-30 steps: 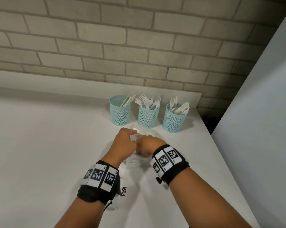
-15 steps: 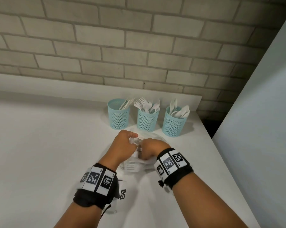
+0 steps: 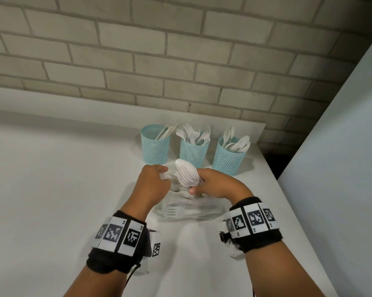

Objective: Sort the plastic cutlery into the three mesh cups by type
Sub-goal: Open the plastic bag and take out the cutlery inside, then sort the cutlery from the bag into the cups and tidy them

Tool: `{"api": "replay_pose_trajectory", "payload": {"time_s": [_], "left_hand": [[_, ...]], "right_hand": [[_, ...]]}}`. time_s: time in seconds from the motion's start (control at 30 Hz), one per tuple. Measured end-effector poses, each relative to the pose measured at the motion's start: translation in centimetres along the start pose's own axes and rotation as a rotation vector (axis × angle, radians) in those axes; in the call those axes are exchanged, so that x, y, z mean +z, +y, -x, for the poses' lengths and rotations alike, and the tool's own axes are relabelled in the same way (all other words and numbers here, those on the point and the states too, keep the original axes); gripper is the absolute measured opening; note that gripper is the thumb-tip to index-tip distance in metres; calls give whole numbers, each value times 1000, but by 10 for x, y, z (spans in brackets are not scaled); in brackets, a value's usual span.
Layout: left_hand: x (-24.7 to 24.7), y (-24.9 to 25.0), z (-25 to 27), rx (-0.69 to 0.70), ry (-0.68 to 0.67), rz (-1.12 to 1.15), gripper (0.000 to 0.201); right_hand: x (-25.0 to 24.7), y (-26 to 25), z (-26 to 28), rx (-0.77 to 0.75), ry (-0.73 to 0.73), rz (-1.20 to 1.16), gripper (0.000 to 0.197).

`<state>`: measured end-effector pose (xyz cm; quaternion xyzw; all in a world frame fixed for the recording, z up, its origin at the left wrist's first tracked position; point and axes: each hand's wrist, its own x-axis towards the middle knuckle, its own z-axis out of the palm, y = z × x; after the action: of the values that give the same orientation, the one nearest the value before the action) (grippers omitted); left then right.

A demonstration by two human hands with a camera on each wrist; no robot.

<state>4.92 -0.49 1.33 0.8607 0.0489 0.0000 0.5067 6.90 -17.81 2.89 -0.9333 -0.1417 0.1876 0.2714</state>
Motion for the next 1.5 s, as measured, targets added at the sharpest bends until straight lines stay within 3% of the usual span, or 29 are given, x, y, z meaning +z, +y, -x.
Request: {"api": "replay_pose_trajectory", "payload": {"time_s": [0.1, 0.2, 0.3, 0.37, 0.47, 0.6, 0.77, 1.03, 1.13, 1.2, 1.4, 1.5], "left_hand": [[-1, 1, 1, -33, -48, -127, 46], [3, 8, 6, 140, -37, -276, 48], [11, 17, 13, 281, -122, 30, 38], [16, 24, 14, 215, -192, 218, 42], [25, 27, 12, 114, -237, 288, 46], [26, 22, 6, 135, -314, 338, 26], [19, 11, 1, -76, -493, 561, 30], [19, 5, -1, -147, -616, 772, 19], [19, 1, -2, -171, -589, 809, 17], [20, 1, -2, -168, -559, 818, 18], [24, 2, -1, -150, -460, 822, 12], [26, 2, -1, -148, -421, 816, 11]], "right_hand": [[-2, 1, -1, -63, 64, -232, 30], [-3, -1, -4, -61, 222, -514, 17], [-4, -7, -9, -78, 328, -769, 29], [-2, -12, -13, -93, 371, -933, 28], [3, -20, -16, -63, 420, -1101, 25], [12, -24, -18, 32, 316, -1074, 14], [12, -21, -11, -41, 25, -1241, 26], [19, -17, -9, -5, -83, -1237, 34], [23, -20, -11, 44, 28, -1158, 34], [26, -21, -13, 15, 200, -1134, 27], [29, -22, -27, -41, 591, -1039, 79], [30, -19, -28, 0, 683, -1018, 91]]}}
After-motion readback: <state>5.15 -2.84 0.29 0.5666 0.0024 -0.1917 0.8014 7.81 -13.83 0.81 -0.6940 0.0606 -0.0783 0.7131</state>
